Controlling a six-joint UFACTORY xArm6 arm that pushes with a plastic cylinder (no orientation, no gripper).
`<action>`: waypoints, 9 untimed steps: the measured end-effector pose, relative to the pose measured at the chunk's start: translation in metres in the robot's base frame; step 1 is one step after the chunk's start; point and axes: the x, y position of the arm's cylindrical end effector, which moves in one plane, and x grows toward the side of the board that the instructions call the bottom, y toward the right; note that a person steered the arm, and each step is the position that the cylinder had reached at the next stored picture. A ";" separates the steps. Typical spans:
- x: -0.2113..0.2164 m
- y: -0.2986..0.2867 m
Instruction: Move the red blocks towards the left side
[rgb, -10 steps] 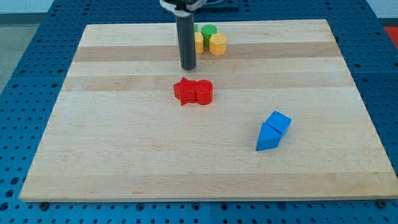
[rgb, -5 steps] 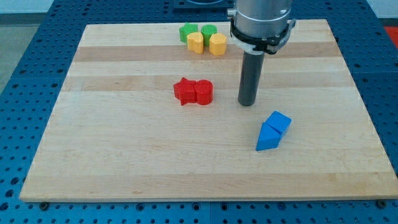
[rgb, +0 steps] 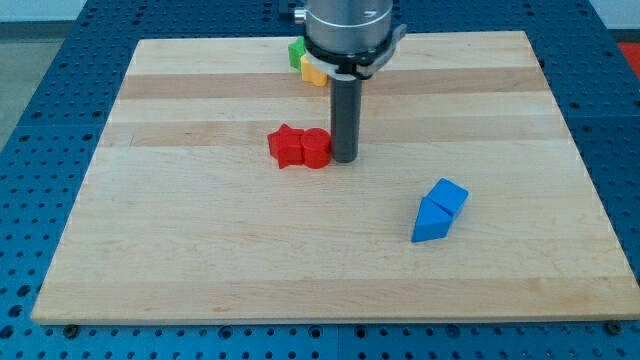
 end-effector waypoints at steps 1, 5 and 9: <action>0.000 -0.016; 0.000 -0.085; 0.003 -0.158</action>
